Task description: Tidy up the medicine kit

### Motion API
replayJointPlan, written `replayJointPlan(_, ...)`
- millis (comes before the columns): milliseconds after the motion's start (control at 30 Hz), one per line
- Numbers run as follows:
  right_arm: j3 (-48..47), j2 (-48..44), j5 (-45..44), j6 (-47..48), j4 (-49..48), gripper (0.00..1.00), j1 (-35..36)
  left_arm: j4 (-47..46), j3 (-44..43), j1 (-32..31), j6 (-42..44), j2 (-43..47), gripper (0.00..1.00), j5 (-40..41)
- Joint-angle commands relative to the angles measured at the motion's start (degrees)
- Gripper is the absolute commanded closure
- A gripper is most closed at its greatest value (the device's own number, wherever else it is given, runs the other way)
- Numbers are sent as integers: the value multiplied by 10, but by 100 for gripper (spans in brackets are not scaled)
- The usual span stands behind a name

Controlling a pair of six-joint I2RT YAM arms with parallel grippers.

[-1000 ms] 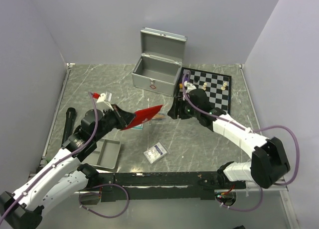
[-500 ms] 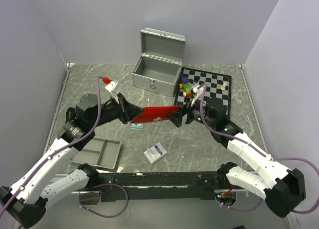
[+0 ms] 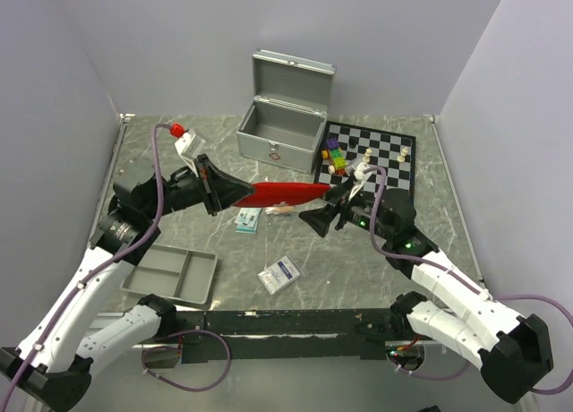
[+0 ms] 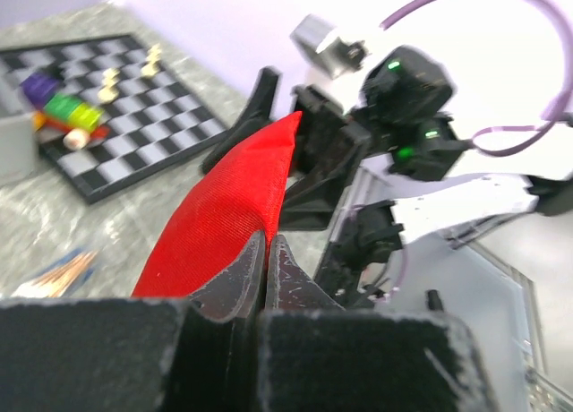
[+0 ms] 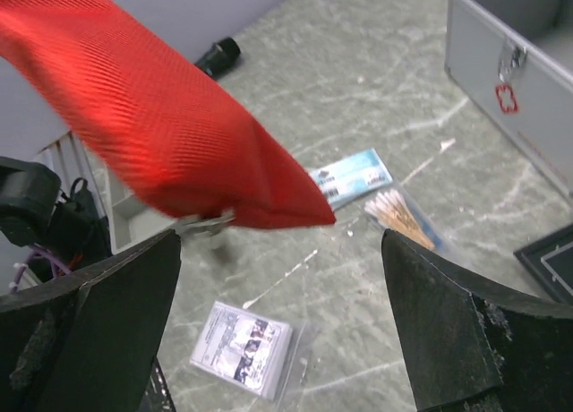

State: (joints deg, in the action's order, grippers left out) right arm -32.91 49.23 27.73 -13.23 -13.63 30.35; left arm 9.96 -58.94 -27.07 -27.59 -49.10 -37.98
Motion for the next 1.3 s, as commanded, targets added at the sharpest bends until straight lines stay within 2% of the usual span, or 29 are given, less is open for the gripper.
replayJointPlan(0,23,-30,24,-1,-118,2,0,-64,-47,4,-36,-8,99,-77)
replayJointPlan(133,57,-52,5,-6,-211,4,0,-82,-50,6,-57,-12,99,-102)
replayJointPlan(233,67,-62,-10,0,-232,7,0,-93,-44,6,-69,-13,99,-113)
replayJointPlan(367,72,-65,19,-15,-260,24,0,-95,-30,10,-76,-15,99,-113)
replayJointPlan(400,73,-63,28,-21,-266,31,0,-110,-28,10,-77,-16,99,-113)
replayJointPlan(467,69,-60,45,-23,-264,57,0,-121,-15,11,-78,-20,99,-118)
replayJointPlan(667,59,-62,60,-22,-243,97,0,-158,18,25,-97,-28,99,-125)
replayJointPlan(700,56,-64,58,-21,-236,100,0,-158,17,28,-95,-28,99,-120)
replayJointPlan(833,28,-61,53,-19,-179,100,-1,-135,5,43,-80,-42,99,-60)
replayJointPlan(900,6,-55,33,-21,-142,100,-1,-84,-17,50,-68,-53,90,16)
replayJointPlan(933,-5,-49,23,-21,-127,100,-1,-70,-21,52,-64,-57,77,68)
replayJointPlan(1000,-39,-32,2,-23,-78,100,-1,-36,-31,60,-65,-65,39,154)
replayJointPlan(1067,-68,-12,-19,-26,-42,100,-1,-7,-37,72,-78,-71,17,228)
replayJointPlan(1100,-87,1,-28,-28,-26,100,-1,6,-39,77,-91,-73,9,265)
replayJointPlan(1167,-109,23,-47,-31,3,100,-2,32,-42,89,-114,-71,1,342)
replayJointPlan(1267,-167,67,-73,-35,56,100,-3,70,-37,99,-150,-57,4,457)
